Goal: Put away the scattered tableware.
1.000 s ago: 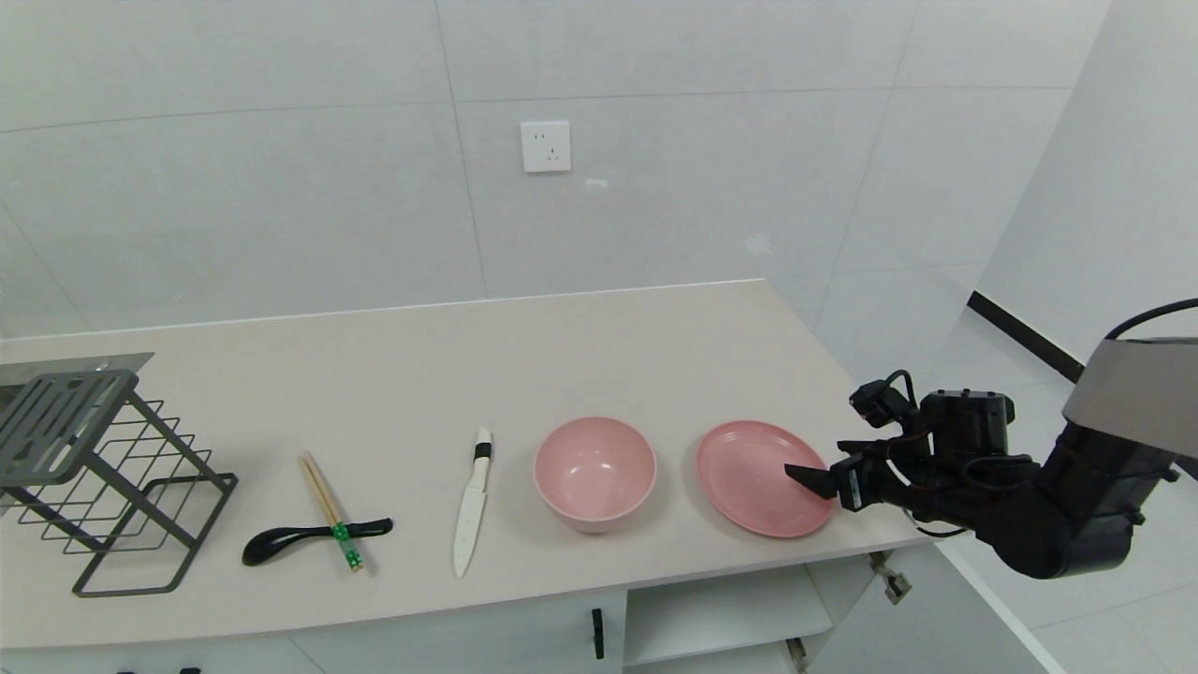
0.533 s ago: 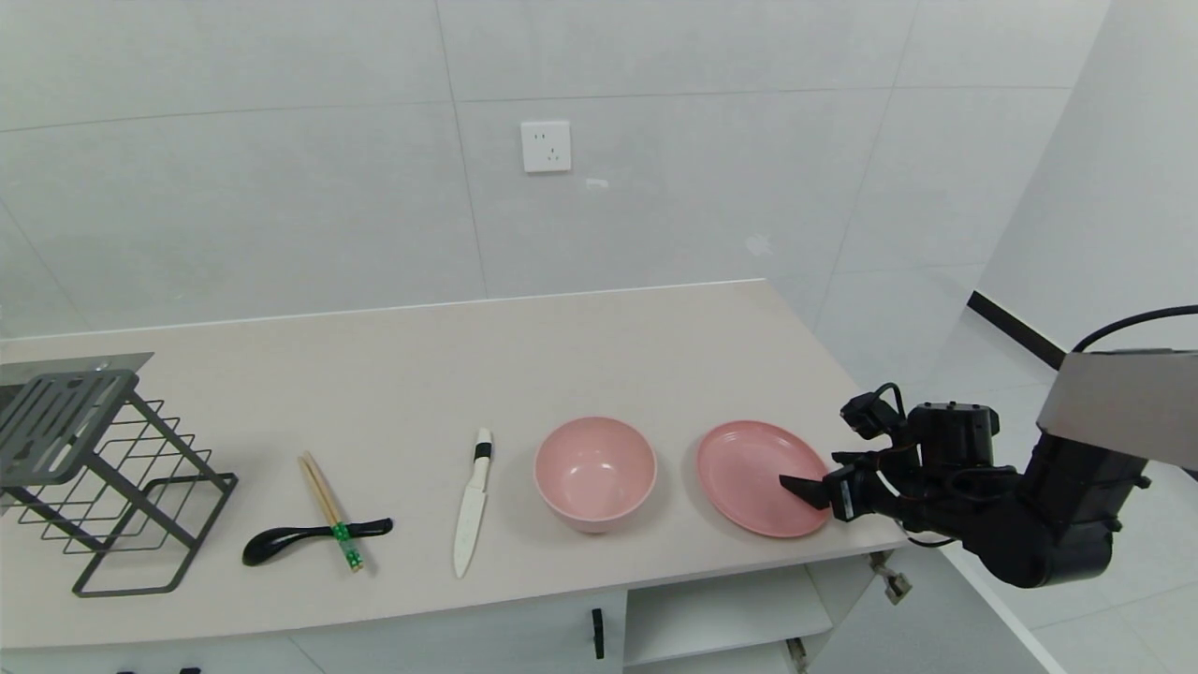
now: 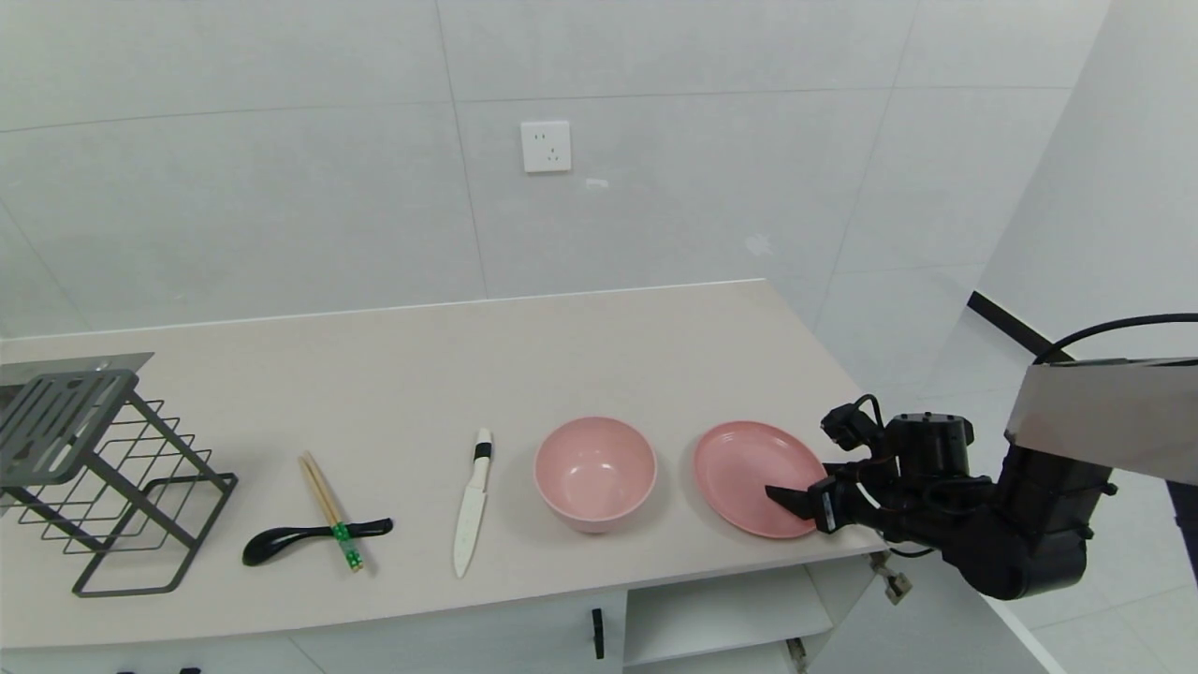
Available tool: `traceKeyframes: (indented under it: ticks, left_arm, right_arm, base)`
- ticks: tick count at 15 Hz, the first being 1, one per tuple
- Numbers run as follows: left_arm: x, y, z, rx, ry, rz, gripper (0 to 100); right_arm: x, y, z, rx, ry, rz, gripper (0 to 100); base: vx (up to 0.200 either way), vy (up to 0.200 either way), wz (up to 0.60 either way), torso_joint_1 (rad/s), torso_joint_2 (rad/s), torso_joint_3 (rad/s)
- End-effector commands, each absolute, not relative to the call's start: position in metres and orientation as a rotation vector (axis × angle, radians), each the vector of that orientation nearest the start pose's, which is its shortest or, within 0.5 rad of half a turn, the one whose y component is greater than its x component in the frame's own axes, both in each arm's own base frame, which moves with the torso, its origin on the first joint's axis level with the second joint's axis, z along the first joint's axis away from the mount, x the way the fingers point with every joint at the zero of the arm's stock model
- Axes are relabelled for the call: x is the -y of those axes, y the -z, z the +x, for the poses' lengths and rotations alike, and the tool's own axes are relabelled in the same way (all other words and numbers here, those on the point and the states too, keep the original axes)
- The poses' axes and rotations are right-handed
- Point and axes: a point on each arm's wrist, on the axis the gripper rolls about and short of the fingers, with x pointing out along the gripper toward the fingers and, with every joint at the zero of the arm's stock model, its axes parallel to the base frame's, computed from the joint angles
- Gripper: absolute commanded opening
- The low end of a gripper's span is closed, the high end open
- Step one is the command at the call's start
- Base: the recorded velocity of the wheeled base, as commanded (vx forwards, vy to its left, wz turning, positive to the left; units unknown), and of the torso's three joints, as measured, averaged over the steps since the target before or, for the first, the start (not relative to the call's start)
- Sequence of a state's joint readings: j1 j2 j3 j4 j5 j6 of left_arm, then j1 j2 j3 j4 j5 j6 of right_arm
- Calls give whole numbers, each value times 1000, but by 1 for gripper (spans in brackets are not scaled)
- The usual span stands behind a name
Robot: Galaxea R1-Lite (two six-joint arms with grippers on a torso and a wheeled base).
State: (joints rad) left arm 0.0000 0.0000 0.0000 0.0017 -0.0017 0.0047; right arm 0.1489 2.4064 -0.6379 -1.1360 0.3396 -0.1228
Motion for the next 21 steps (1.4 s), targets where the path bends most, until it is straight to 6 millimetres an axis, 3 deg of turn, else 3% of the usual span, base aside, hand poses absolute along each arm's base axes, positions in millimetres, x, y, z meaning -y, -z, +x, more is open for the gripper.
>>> traceKeyframes:
  ticks: [1,6,8,10,12,17,21]
  left_arm:
    - [0,-75,-23,-3,2,3,100]
    - [0,-76,-23,-2,2,3,100]
    - [0,-76,-23,-2,2,3,100]
    - [0,-75,-23,-3,2,3,100]
    - [0,-75,-23,-3,2,3,100]
    - [0,-75,-23,-2,2,3,100]
    - [0,-75,-23,-3,2,3,100]
  right_arm:
    - [-59,49,340,-612,-500,-35,0]
    - [-35,44,347,-553,-393,-16,0]
    - [-32,32,348,-453,-380,19,0]
    - [-40,18,345,-315,-389,125,0]
    - [-56,0,336,-298,-417,235,0]
    - [-73,-36,328,-231,-466,339,0]
    - [-75,-45,323,-223,-477,364,0]
  base:
    - [0,0,0,0,0,0]
    - [0,0,0,0,0,0]
    - [0,0,0,0,0,0]
    - [0,0,0,0,0,0]
    - [0,0,0,0,0,0]
    - [0,0,0,0,0,0]
    - [0,0,0,0,0,0]
